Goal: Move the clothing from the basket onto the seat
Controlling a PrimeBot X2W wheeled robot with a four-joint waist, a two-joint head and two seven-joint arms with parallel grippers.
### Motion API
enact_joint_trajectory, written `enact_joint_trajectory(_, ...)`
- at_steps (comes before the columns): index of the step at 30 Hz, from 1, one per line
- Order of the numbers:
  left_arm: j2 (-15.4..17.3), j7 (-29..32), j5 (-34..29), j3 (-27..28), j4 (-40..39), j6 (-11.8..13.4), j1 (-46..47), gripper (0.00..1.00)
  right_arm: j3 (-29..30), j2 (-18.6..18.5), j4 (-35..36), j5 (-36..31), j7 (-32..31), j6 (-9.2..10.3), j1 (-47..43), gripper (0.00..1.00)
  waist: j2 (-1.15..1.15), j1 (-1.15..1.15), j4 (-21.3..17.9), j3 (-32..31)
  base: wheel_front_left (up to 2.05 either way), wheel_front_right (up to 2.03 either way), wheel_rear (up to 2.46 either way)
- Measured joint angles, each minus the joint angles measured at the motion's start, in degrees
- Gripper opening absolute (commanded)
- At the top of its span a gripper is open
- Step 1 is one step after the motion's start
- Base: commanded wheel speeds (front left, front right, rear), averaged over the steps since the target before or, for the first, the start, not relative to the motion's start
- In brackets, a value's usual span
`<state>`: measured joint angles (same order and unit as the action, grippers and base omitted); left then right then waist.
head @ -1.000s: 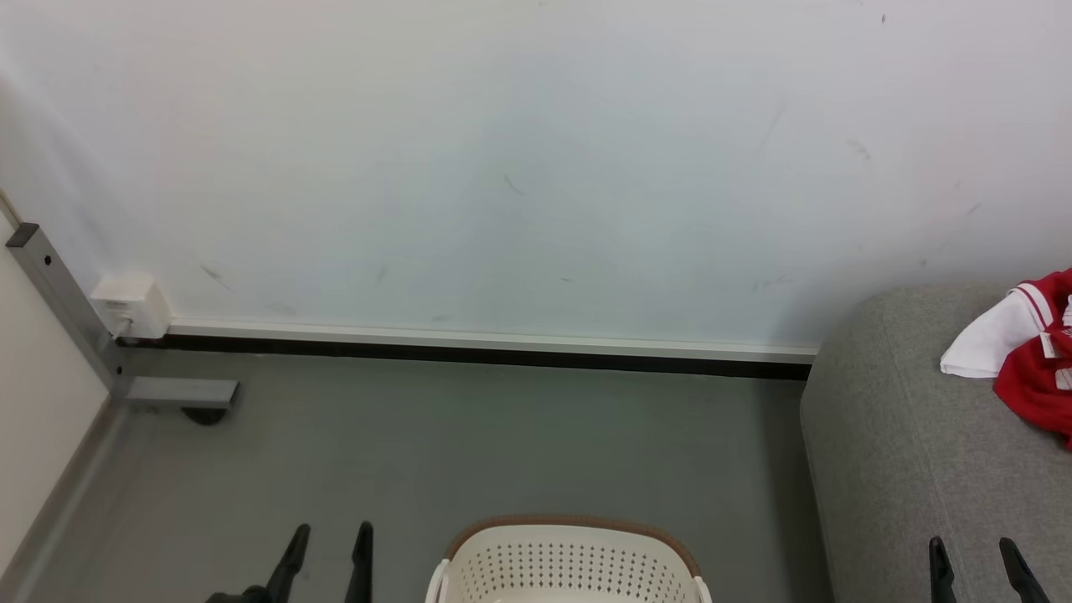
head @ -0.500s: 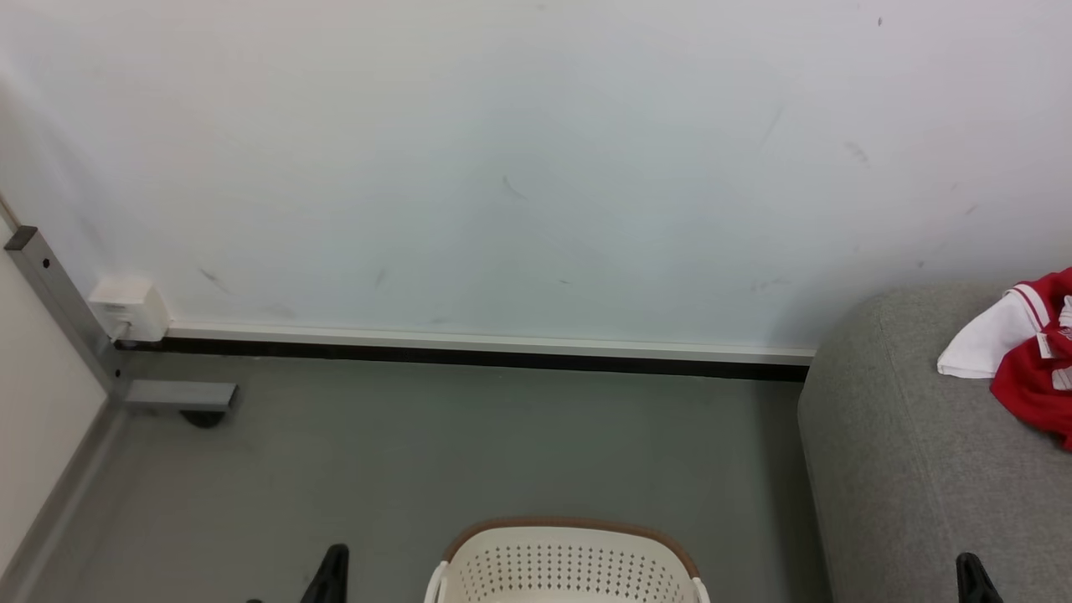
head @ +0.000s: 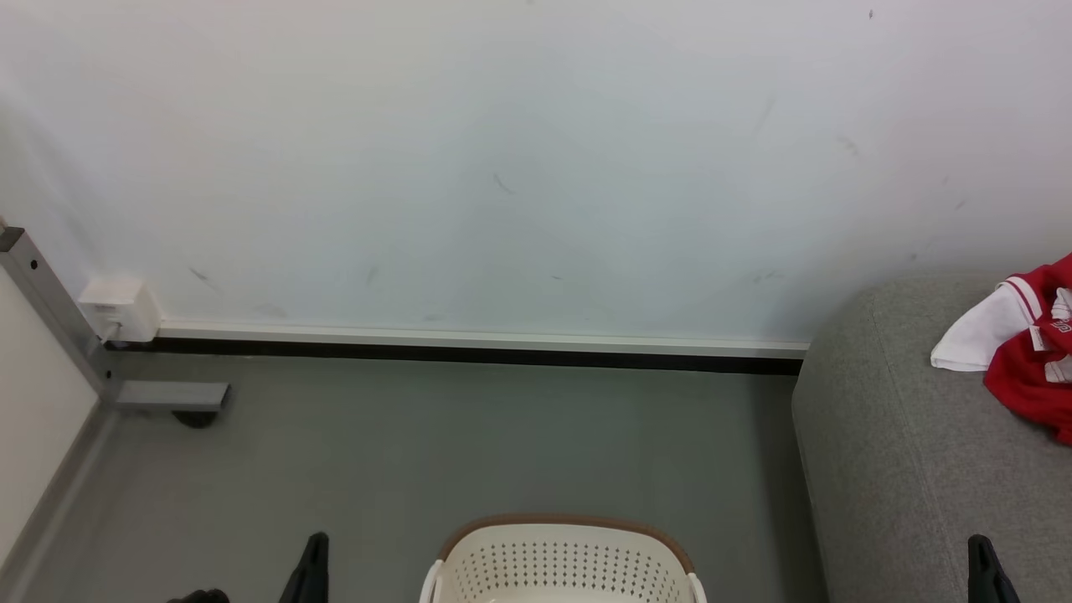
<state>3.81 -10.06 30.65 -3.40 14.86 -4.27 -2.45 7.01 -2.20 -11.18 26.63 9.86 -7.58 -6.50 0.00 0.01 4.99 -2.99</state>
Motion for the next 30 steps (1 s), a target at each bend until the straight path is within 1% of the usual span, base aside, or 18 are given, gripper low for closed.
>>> enact_joint_trajectory(16,-0.2,3.6,13.7,2.2,-0.2,-0.7,1.9,0.0,-0.2,0.0,-0.5,14.4,-3.6,0.0,2.9,0.0,0.0,0.0,-0.7,0.5,0.0,0.0,0.0)
enact_joint_trajectory(30,-0.5,6.3,23.8,3.7,-0.3,-1.2,3.3,0.0,-0.3,-0.1,-1.1,25.2,-6.3,0.0,4.8,0.0,0.0,0.0,-1.4,0.9,0.0,0.0,0.0)
